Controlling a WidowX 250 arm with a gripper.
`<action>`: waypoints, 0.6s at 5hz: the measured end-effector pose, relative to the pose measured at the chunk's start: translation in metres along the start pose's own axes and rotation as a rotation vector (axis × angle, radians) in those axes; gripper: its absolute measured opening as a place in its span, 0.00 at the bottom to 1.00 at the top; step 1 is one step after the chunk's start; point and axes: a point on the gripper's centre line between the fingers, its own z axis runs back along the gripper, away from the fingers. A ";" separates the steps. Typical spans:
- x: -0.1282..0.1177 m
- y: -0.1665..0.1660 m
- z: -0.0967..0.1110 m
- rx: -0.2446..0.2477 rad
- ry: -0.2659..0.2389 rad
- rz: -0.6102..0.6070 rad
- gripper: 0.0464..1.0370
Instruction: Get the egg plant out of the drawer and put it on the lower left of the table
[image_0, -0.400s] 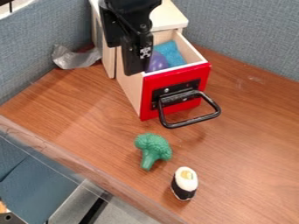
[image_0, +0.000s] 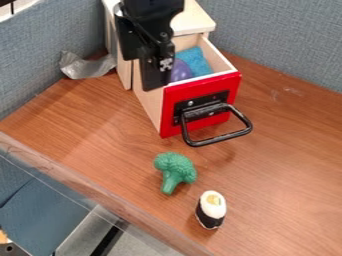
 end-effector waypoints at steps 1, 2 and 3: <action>0.005 0.011 0.002 0.023 -0.015 0.045 0.96; 0.011 0.026 0.000 0.043 -0.028 0.111 0.96; 0.018 0.043 -0.009 0.044 -0.032 0.185 0.96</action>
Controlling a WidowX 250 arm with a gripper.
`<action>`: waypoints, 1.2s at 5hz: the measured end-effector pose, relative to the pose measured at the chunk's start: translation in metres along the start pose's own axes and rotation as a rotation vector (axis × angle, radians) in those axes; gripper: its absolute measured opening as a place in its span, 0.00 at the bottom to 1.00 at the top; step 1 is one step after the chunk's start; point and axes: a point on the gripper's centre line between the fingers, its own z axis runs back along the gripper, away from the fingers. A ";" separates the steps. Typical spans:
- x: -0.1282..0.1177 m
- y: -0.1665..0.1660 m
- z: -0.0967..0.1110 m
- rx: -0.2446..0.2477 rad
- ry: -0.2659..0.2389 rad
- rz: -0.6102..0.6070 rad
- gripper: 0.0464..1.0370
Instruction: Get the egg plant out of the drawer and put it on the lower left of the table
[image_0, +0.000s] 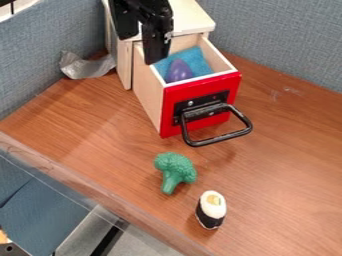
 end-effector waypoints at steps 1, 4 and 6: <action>0.011 0.012 -0.021 0.011 0.049 0.038 0.96; 0.052 0.019 -0.034 -0.001 0.003 0.161 0.96; 0.071 0.019 -0.037 0.002 0.002 0.200 0.96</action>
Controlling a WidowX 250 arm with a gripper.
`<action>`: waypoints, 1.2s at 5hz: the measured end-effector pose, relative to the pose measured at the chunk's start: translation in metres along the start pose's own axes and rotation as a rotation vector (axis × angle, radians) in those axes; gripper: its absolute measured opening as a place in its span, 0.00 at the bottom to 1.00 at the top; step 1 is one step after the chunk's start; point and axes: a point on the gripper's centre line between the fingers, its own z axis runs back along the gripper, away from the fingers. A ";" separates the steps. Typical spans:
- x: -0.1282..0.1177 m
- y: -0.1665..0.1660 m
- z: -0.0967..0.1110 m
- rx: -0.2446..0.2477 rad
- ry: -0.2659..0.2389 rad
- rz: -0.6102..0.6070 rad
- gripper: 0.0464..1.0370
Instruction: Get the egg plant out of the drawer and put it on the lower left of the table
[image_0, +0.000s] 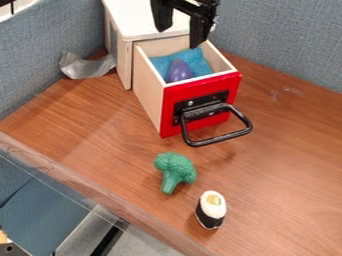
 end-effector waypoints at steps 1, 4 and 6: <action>0.003 -0.003 -0.007 0.007 0.029 0.028 0.96; -0.008 0.000 -0.031 0.033 0.105 0.138 0.96; -0.014 0.000 -0.044 0.052 0.118 0.135 0.96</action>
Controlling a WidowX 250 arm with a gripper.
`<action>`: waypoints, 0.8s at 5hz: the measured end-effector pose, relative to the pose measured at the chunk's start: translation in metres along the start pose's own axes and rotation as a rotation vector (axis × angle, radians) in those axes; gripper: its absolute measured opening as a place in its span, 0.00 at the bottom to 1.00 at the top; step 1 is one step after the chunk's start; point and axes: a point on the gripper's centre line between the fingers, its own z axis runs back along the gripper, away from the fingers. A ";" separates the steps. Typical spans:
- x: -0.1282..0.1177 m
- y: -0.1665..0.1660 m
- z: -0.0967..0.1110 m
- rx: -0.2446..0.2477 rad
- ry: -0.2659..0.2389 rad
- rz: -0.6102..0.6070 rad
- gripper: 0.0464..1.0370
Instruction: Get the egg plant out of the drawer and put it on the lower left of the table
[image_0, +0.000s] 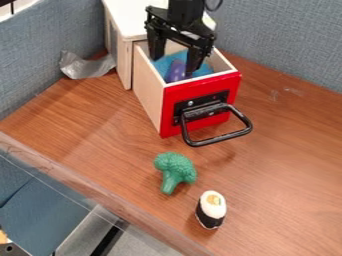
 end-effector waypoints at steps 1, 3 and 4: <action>-0.004 0.001 -0.009 0.007 0.006 -0.001 0.96; -0.007 0.001 -0.028 0.013 0.039 -0.010 0.96; -0.008 0.003 -0.036 0.005 0.048 -0.003 0.91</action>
